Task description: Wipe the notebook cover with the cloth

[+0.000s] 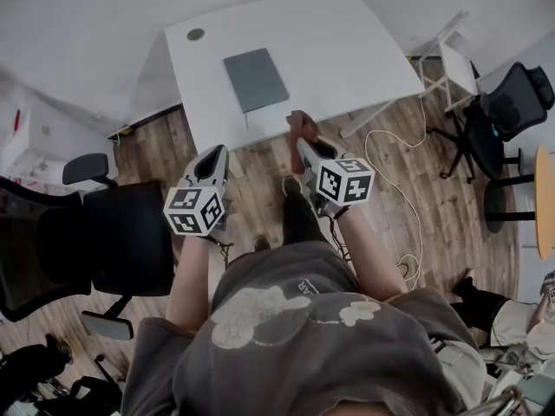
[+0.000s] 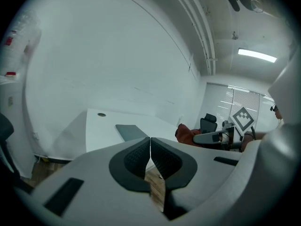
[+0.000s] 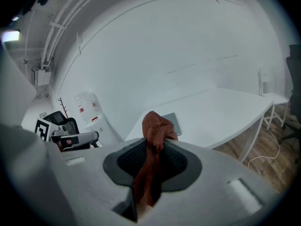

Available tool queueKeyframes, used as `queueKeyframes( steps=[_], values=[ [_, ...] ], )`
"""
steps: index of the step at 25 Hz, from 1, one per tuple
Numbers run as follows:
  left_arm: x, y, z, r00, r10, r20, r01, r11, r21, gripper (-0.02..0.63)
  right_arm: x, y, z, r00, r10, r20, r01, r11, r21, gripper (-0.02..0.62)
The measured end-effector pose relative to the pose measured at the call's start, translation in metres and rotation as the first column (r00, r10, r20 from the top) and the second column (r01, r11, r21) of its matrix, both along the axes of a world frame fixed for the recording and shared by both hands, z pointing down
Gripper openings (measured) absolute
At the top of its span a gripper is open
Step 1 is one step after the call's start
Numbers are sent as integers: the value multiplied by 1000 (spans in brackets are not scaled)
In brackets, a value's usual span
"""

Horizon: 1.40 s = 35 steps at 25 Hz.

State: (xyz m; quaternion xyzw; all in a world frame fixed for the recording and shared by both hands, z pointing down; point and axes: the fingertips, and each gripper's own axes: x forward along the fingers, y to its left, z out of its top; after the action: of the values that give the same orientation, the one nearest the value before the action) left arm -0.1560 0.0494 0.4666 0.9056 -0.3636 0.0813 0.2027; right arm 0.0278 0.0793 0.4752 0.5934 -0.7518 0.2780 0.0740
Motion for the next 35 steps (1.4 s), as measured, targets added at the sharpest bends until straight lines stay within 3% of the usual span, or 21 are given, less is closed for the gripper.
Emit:
queueKeyframes(
  steps=[14,24,35],
  values=[
    [34,-99,16,993,-107,52,108,994,-21,-3,51,-124,18,996,-88,33,89,995,-39,87],
    [53,-167,22,971,-227,73,232,971,-61,-3,75,-217,25,979,-193,71,197,978,-66,87],
    [105,-215,35,954,-268,131,282,954,-99,-3,106,-288,32,953,-276,124,286,956,-68,87]
  ],
)
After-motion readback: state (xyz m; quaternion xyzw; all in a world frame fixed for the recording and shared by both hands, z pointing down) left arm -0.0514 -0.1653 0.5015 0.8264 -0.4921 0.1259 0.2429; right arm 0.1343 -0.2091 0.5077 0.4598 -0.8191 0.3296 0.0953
